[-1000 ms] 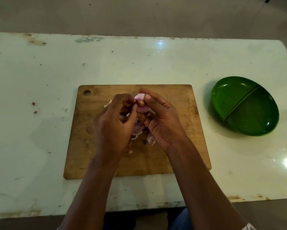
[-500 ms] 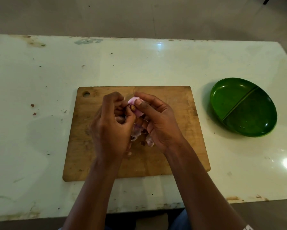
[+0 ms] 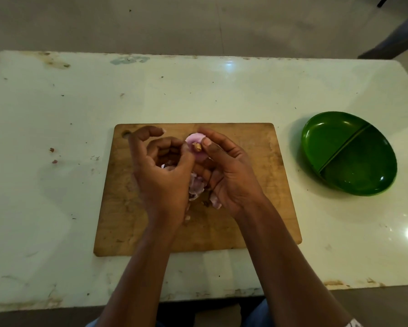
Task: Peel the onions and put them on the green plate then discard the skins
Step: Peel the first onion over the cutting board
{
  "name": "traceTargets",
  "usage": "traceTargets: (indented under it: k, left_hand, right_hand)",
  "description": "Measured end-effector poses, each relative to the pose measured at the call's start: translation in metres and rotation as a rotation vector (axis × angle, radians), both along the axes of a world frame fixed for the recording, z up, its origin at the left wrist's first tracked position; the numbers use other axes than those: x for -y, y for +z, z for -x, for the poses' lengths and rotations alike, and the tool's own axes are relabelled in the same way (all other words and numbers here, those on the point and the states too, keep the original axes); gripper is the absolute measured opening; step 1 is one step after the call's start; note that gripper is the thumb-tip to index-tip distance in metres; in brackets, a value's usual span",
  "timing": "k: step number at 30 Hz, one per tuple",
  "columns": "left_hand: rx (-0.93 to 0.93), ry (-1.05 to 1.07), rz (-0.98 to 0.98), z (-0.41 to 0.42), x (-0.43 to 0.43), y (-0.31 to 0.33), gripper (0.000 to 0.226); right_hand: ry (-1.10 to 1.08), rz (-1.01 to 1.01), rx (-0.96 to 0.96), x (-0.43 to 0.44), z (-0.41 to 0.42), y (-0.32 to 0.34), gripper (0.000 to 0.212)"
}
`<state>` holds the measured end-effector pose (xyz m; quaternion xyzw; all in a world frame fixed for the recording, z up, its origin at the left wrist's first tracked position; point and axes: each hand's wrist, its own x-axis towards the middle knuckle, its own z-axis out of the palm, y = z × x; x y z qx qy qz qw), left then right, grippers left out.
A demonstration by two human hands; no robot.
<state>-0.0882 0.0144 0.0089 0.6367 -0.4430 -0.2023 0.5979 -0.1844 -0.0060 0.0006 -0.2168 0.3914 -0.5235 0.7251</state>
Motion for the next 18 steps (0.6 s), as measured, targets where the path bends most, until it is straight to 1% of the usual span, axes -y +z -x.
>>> traceTargets:
  k: [3, 7, 9, 11, 13, 18]
  left_hand:
    - [0.049, -0.054, 0.02, -0.001, 0.002, -0.002, 0.037]
    - [0.322, -0.113, 0.058, -0.005, 0.001, -0.01, 0.028]
    - [0.463, -0.103, 0.066, -0.006, -0.001, -0.013, 0.03]
    - [0.535, -0.072, 0.058, -0.006, -0.003, -0.013, 0.034]
    - [0.492, -0.048, 0.036, -0.004, -0.003, -0.011, 0.037]
    - [0.191, 0.023, -0.027, -0.002, -0.002, -0.007, 0.037]
  right_hand:
    - [-0.015, 0.001, -0.022, 0.001, 0.002, 0.0, 0.03]
    - [-0.016, -0.006, -0.004, 0.0, 0.004, 0.001, 0.027]
    - [-0.005, -0.004, -0.018, -0.001, 0.003, 0.001, 0.026]
    - [0.002, 0.002, -0.034, -0.001, 0.002, 0.002, 0.027]
    - [0.008, 0.006, -0.03, -0.001, 0.001, 0.001, 0.028]
    - [0.03, -0.01, -0.044, -0.003, -0.003, -0.002, 0.031]
